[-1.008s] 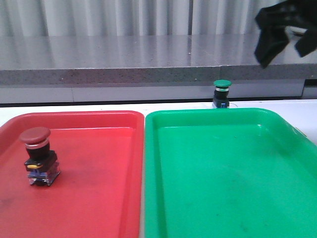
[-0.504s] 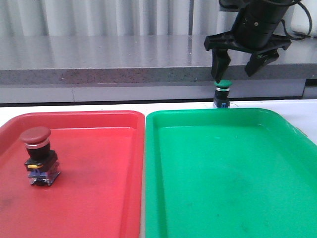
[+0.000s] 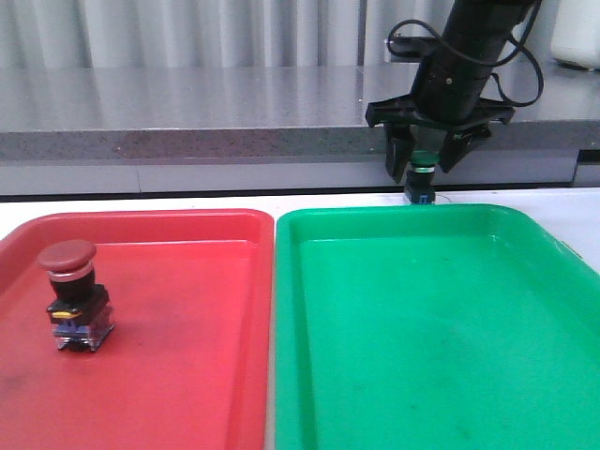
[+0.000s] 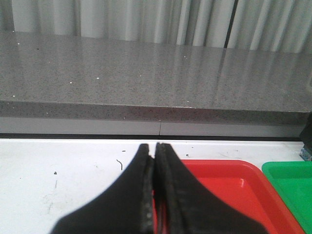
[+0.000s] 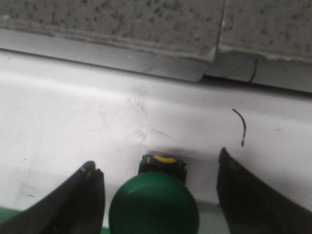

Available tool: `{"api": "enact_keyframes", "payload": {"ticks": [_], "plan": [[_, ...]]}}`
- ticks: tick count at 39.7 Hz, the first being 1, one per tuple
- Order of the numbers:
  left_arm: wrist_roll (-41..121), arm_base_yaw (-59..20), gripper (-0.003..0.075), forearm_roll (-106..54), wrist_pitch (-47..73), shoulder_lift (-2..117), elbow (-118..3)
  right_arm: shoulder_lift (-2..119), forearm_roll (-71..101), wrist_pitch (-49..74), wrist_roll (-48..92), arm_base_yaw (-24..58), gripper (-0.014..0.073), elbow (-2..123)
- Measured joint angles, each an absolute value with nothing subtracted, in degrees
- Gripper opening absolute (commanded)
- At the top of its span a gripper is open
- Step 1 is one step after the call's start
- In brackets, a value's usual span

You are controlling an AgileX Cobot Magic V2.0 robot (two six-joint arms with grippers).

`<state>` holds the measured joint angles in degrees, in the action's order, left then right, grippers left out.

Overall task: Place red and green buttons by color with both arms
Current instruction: 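Lower the right gripper over the green-capped button and close on it, then lift the green button with the right gripper and lower it into the green tray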

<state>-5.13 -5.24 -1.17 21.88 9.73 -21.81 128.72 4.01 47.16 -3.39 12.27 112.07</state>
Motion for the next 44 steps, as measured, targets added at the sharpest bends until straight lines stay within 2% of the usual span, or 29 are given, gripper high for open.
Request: {"api": "enact_keyframes", "payload": {"ticks": [7,10,21,32,37,44], "plan": [[-5.1,-5.2,-0.0020,-1.2,21.8,9.7,-21.8,129.0,4.0,47.6,-3.4,12.3,0.0188,112.3],[-5.1,-5.2,-0.0020,-1.2,21.8,9.7,-21.8,129.0,4.0,47.9,-3.4,12.3,0.0146,112.3],[-5.1,-5.2,-0.0020,-1.2,21.8,9.7,-21.8,127.4,4.0,49.5,-3.5,12.3,0.0149,113.9],[-5.1,-5.2,-0.0020,-1.2,21.8,9.7,-21.8,116.7,4.0,53.0,-3.5,12.3,0.0147,113.8],[-5.1,-5.2,-0.0020,-1.2,21.8,9.7,-21.8,110.6,4.5,52.9,-3.5,12.3,0.0147,108.8],[-5.1,-5.2,-0.0020,-1.2,21.8,9.7,-21.8,98.6,6.1,47.6,-3.5,13.5,0.0147,92.5]]}}
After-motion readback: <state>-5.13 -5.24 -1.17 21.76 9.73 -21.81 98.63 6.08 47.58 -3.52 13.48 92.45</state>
